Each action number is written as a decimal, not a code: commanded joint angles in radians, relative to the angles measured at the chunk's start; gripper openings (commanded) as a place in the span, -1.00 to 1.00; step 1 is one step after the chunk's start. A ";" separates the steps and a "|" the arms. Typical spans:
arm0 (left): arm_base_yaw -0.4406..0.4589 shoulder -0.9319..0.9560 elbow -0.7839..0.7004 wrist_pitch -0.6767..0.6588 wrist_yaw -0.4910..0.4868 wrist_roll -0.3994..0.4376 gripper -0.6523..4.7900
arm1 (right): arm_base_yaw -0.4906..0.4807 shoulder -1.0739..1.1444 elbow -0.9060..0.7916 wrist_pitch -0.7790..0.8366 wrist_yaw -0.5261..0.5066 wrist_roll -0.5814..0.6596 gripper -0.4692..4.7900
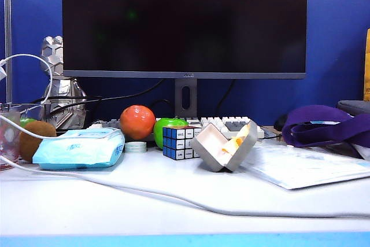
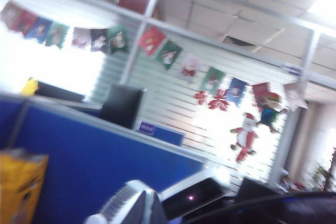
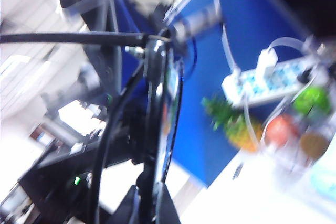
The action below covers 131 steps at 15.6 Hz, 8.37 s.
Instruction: Pick up the glasses, fold the temples of the glasses, place the glasses into the glasses case, and finally close the glasses case.
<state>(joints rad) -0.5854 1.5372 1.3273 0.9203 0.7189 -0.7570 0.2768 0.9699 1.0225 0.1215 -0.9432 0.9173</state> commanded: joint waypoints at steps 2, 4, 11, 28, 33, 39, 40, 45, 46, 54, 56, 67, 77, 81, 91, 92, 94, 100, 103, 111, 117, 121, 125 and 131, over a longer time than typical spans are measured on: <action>-0.007 -0.006 0.038 0.030 0.126 -0.020 -0.78 | 0.001 0.004 0.003 -0.105 -0.024 -0.029 -0.84; -0.009 -0.006 0.042 0.028 0.177 -0.035 -0.78 | 0.001 0.008 0.003 -0.113 -0.028 -0.029 -0.84; -0.020 -0.005 0.042 0.009 0.272 -0.056 -0.78 | 0.114 0.029 0.004 -0.114 -0.013 -0.035 -0.84; -0.098 -0.005 0.041 -0.233 0.404 0.111 -0.78 | 0.114 0.025 0.006 0.253 0.021 0.263 -0.84; -0.093 -0.014 0.041 -0.139 0.293 0.129 -0.78 | 0.105 0.024 0.005 0.107 0.040 0.127 -0.84; -0.025 -0.041 0.041 -0.281 0.209 0.158 -0.78 | -0.070 0.020 0.005 -0.043 0.137 -0.010 -0.84; -0.024 -0.041 0.041 -0.419 0.142 0.223 -0.78 | -0.095 0.020 0.005 -0.044 0.138 -0.014 -0.84; -0.045 0.014 0.041 -1.061 -0.441 0.507 -0.78 | -0.190 0.014 0.005 -0.059 0.187 -0.154 -0.84; -0.045 0.047 0.041 -1.081 -0.446 0.507 -0.78 | -0.192 0.014 0.005 -0.070 0.197 -0.175 -0.84; -0.048 0.390 0.041 -1.144 -0.510 0.426 0.14 | -0.193 0.014 0.005 -0.113 0.205 -0.188 -0.84; -0.048 0.459 0.041 -1.135 -0.518 0.415 0.14 | -0.193 0.012 0.005 -0.119 0.204 -0.188 -0.84; -0.089 0.430 0.043 -1.092 -0.453 0.406 -0.78 | -0.194 0.000 0.005 -0.121 0.205 -0.188 -0.84; 0.052 0.188 0.043 -1.215 -0.108 0.358 -0.78 | -0.194 -0.003 0.005 -0.155 0.209 -0.193 -0.84; 0.057 0.188 0.043 -1.244 -0.087 0.410 -0.78 | -0.193 -0.003 0.005 -0.258 0.276 -0.297 -0.84; -0.100 0.190 0.043 -1.400 -0.956 0.965 -0.78 | -0.178 0.042 0.004 -0.517 0.346 -0.541 -0.84; -0.136 0.200 0.042 -1.382 -1.011 1.067 -0.78 | -0.147 0.056 0.004 -0.557 0.372 -0.597 -0.84; -0.163 0.220 0.041 -1.368 -1.033 1.104 -0.78 | -0.108 0.070 0.004 -0.618 0.408 -0.678 -0.84; -0.195 0.279 0.041 -1.374 -0.911 1.254 -0.78 | -0.024 0.106 0.003 -0.777 0.590 -1.072 -0.84; -0.195 0.283 0.041 -1.374 -0.827 1.307 -0.78 | -0.024 0.120 0.002 -0.776 0.631 -1.294 -0.84; -0.194 0.290 0.041 -1.369 -0.740 1.372 -0.78 | -0.010 0.224 -0.005 -0.809 0.636 -1.649 -0.84; -0.192 0.359 0.041 -1.349 -0.749 1.381 -0.61 | 0.050 0.271 -0.013 -0.748 0.741 -1.706 -0.84; -0.193 0.340 0.045 -1.355 -0.765 1.317 -0.40 | 0.048 0.271 -0.013 -0.746 0.813 -1.703 -0.84; -0.193 0.269 0.046 -1.387 -0.764 1.247 -0.40 | 0.048 0.271 -0.013 -0.753 0.811 -1.703 -0.84; -0.193 0.212 0.041 -1.443 -0.710 1.209 -0.47 | 0.049 0.271 -0.013 -0.775 0.811 -1.703 -0.84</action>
<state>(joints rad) -0.7765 1.7348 1.3689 -0.5312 -0.0185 0.4553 0.3233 1.2449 1.0042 -0.6579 -0.1284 -0.7898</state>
